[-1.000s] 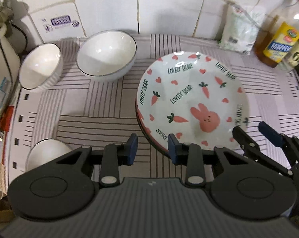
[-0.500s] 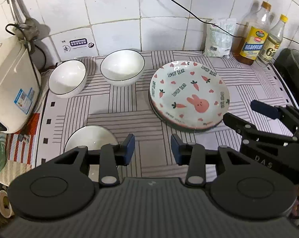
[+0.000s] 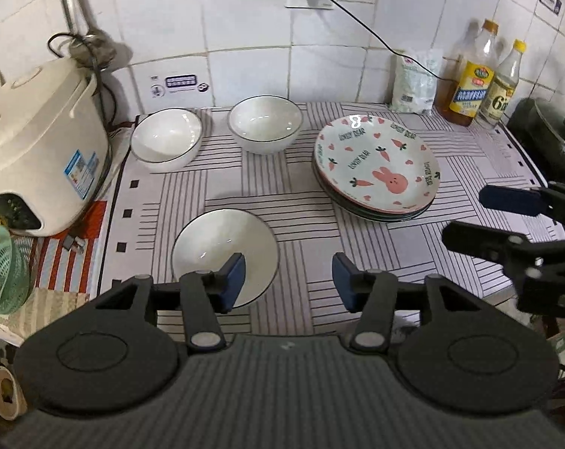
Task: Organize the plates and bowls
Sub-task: 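Open the left gripper and pull it back from the plate stack, then move the left gripper to the large white bowl and pinch its rim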
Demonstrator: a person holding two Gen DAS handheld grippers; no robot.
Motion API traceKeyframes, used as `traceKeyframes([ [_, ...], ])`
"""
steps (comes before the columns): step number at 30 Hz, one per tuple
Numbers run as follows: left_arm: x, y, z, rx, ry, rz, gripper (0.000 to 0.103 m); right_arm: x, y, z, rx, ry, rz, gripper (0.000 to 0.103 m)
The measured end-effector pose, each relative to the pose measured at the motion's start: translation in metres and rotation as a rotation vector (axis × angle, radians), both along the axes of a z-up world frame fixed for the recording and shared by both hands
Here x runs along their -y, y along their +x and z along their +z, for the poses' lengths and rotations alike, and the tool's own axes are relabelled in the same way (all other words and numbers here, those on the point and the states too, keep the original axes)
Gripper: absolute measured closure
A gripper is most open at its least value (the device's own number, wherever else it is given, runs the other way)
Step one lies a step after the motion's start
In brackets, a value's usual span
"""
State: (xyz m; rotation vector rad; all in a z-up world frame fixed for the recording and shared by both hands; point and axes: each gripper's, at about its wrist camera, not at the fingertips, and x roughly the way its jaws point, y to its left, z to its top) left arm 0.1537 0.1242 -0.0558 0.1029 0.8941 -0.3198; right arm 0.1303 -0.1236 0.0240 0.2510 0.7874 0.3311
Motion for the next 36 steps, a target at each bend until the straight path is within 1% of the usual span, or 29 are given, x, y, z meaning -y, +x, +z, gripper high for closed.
traceKeyframes([
  [3,-0.016,-0.002,-0.004,0.019,-0.01,0.005,0.048,-0.013,-0.006,0.008,0.016,0.002,0.034,0.032],
  [5,-0.026,-0.001,-0.008,0.025,-0.014,0.012,0.044,-0.02,-0.009,0.013,0.037,0.009,0.054,0.028],
  [8,-0.039,0.002,-0.016,0.018,-0.019,0.023,0.04,-0.035,-0.01,0.013,0.066,0.009,0.08,0.025],
  [9,-0.044,0.003,-0.02,0.018,-0.019,0.03,0.039,-0.039,-0.009,0.012,0.071,0.009,0.085,0.023],
  [13,-0.064,0.014,-0.033,0.006,-0.02,0.074,0.029,-0.054,-0.004,0.002,0.091,0.026,0.098,0.021],
  [16,-0.077,0.022,-0.045,-0.002,-0.025,0.108,0.025,-0.067,0.003,-0.009,0.106,0.029,0.113,0.021],
  [19,-0.086,0.028,-0.058,0.004,-0.029,0.137,0.018,-0.08,0.009,-0.02,0.147,0.012,0.114,0.021],
  [23,-0.092,0.037,-0.076,0.01,-0.019,0.162,0.016,-0.095,0.024,-0.042,0.169,0.009,0.126,0.021],
  [26,-0.092,0.044,-0.091,-0.001,-0.006,0.162,0.016,-0.105,0.039,-0.062,0.123,-0.004,0.127,0.021],
  [29,-0.093,0.047,-0.102,-0.011,-0.008,0.154,0.016,-0.112,0.057,-0.078,0.002,-0.01,0.172,0.021],
  [31,-0.094,0.049,-0.107,-0.022,-0.017,0.161,0.016,-0.112,0.067,-0.085,-0.066,0.01,0.189,0.021],
  [36,-0.097,0.055,-0.114,-0.056,-0.061,0.174,0.017,-0.111,0.085,-0.101,-0.177,0.025,0.195,0.022],
])
